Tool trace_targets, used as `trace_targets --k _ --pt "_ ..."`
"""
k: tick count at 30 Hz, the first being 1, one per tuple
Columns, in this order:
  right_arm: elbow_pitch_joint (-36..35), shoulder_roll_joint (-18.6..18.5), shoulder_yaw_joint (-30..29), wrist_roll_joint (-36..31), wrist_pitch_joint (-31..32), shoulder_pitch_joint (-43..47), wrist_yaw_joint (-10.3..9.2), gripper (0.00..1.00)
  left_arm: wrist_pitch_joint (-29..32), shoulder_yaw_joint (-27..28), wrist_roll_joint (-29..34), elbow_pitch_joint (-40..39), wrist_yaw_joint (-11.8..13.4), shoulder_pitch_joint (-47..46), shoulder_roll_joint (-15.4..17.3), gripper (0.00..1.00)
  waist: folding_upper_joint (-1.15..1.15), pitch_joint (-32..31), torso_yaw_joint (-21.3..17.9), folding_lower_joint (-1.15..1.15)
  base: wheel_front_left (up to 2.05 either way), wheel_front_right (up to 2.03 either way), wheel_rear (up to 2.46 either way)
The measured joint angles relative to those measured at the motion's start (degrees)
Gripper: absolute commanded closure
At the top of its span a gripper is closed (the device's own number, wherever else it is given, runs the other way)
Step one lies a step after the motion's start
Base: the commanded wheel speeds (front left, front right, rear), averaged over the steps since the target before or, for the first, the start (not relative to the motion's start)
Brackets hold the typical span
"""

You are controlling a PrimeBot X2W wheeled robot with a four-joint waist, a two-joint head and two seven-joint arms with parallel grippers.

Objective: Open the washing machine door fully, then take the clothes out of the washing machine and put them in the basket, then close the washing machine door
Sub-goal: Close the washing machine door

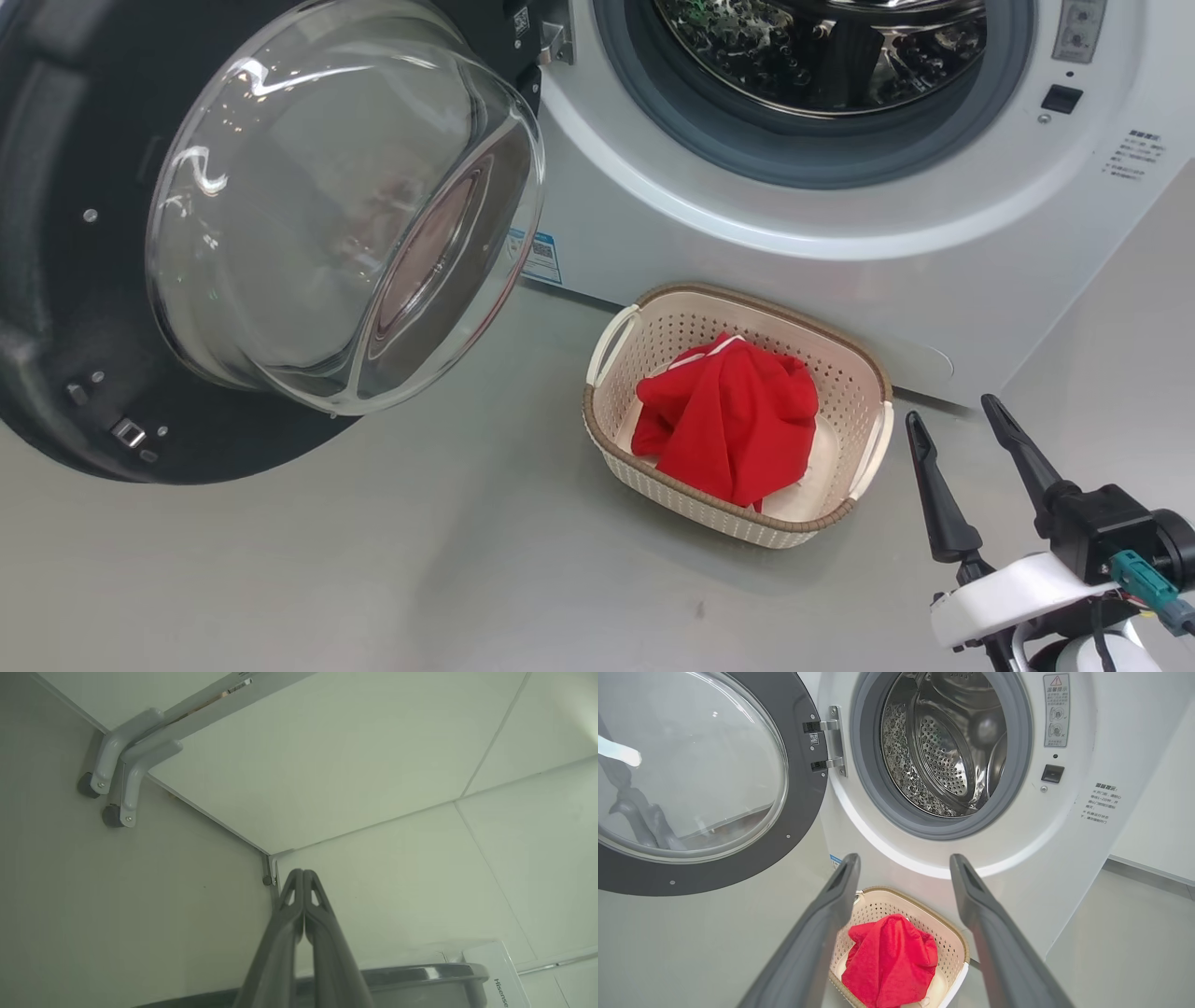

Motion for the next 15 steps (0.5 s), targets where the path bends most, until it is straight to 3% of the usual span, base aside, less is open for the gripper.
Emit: trace_targets --k 15 --pt "-0.6 -1.0 -0.9 0.0 0.9 -0.3 0.23 0.0 9.6 -6.1 -0.6 10.7 0.1 -3.7 3.8 1.0 0.0 1.7 -2.0 0.0 0.0 0.0 0.0"
